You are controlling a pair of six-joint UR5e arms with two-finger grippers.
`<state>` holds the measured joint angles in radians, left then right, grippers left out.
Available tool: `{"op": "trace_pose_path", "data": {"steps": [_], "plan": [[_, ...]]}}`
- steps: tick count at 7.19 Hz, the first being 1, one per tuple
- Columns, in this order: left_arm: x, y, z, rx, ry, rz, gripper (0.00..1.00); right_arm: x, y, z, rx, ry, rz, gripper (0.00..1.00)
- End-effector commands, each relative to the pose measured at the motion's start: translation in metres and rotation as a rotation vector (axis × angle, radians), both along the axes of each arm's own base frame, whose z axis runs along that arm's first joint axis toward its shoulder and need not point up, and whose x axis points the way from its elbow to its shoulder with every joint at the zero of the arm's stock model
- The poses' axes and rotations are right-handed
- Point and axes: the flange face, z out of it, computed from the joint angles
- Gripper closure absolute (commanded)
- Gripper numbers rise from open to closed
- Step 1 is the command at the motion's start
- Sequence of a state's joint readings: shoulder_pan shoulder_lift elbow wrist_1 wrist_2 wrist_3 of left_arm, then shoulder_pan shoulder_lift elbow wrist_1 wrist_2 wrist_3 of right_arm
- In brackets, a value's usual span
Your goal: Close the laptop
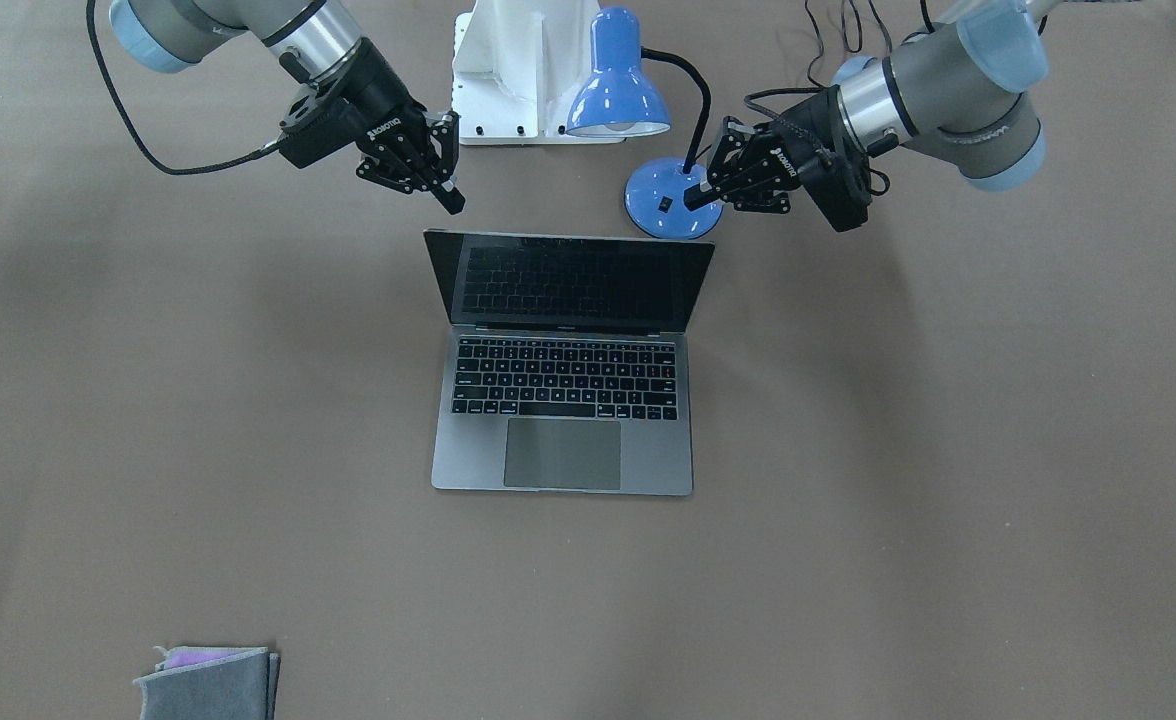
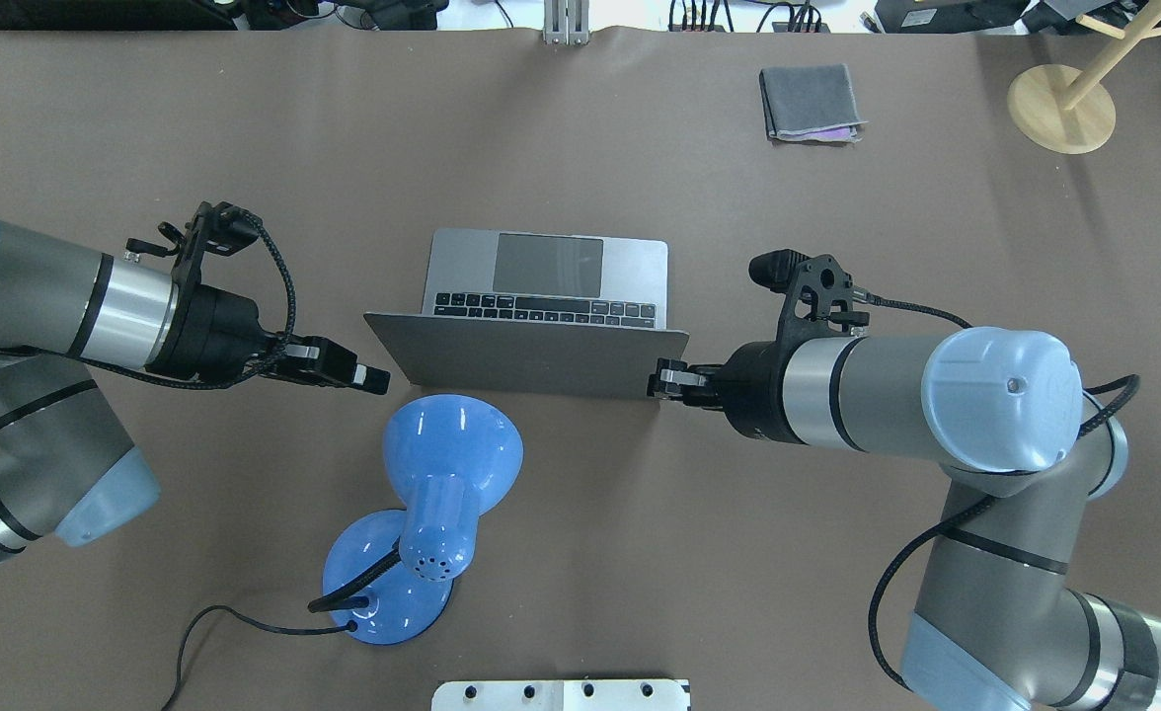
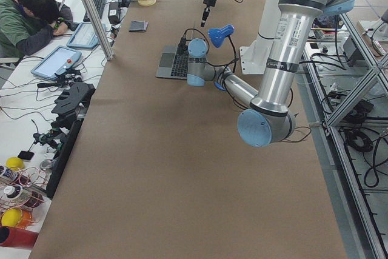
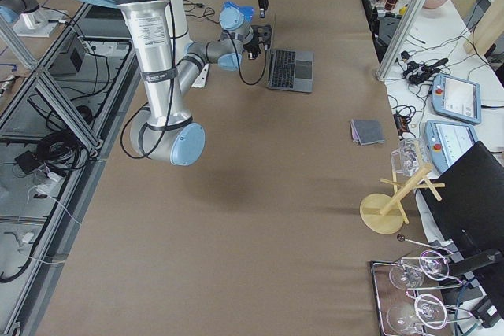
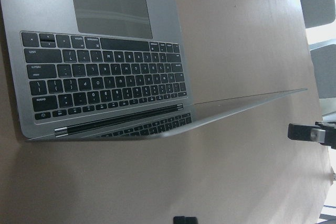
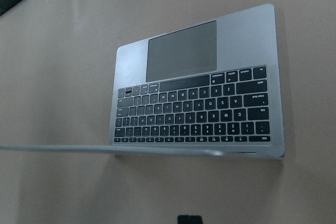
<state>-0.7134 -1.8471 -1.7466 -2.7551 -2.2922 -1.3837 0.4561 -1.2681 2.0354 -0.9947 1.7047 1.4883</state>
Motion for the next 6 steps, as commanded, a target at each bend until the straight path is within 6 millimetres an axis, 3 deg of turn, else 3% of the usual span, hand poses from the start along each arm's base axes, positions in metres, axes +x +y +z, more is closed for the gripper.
{"op": "trace_pose_path", "data": {"steps": [1, 5, 6], "plan": [[0.012, -0.015, -0.002, -0.007, -0.003, -0.052, 1.0, 0.003, -0.011, 0.001, 0.001, 0.006, 0.022, 1.0], [0.017, -0.028, 0.0, -0.007, -0.01, -0.109, 1.0, 0.011, -0.033, -0.006, -0.006, 0.035, 0.062, 1.0], [0.02, -0.032, -0.007, 0.001, -0.001, -0.117, 1.0, 0.008, -0.041, -0.006, -0.009, 0.04, 0.072, 1.0]]}}
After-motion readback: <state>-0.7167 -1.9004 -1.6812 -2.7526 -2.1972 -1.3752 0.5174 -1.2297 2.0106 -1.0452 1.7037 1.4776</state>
